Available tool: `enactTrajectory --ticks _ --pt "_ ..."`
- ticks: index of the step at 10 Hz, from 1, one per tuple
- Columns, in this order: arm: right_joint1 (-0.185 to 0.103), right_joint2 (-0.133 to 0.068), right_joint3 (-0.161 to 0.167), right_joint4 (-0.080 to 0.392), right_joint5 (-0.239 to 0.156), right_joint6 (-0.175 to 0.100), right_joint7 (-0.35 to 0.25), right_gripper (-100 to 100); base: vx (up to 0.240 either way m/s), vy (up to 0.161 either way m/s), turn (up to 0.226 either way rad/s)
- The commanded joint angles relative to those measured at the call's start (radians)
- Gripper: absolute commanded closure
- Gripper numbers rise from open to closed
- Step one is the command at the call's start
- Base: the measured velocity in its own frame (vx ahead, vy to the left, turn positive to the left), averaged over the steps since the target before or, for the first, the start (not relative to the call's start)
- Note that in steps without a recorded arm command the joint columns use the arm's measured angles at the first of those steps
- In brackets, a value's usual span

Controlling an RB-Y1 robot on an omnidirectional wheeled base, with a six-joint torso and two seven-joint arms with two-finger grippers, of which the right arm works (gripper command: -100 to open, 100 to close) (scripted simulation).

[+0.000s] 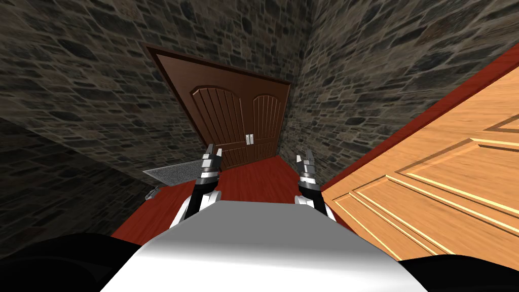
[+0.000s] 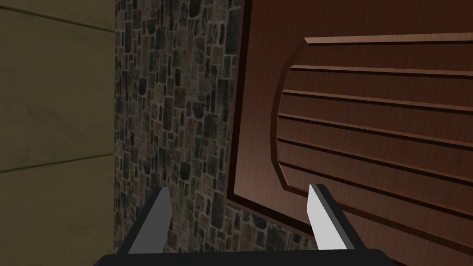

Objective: Pull the door open

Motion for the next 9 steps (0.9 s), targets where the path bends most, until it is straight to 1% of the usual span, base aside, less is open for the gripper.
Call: enactTrajectory --ticks 1,2,3,5,6,9 --pt "-0.013 -0.019 -0.002 0.028 0.009 0.002 -0.015 -100 0.077 0.007 0.051" --pt "-0.018 -0.027 -0.004 0.041 0.013 0.003 -0.022 -100 0.139 0.034 0.087" --pt "-0.029 -0.040 -0.006 0.065 0.022 0.005 -0.036 -100 0.179 0.063 0.080" --pt "-0.047 -0.059 -0.009 0.103 0.034 0.008 -0.057 -100 0.191 0.063 0.073" --pt "-0.052 -0.064 -0.010 0.115 0.038 0.009 -0.063 -100 0.140 0.040 0.049" --pt "-0.086 -0.092 -0.016 0.188 0.062 0.015 -0.103 -100 0.147 0.038 0.083"
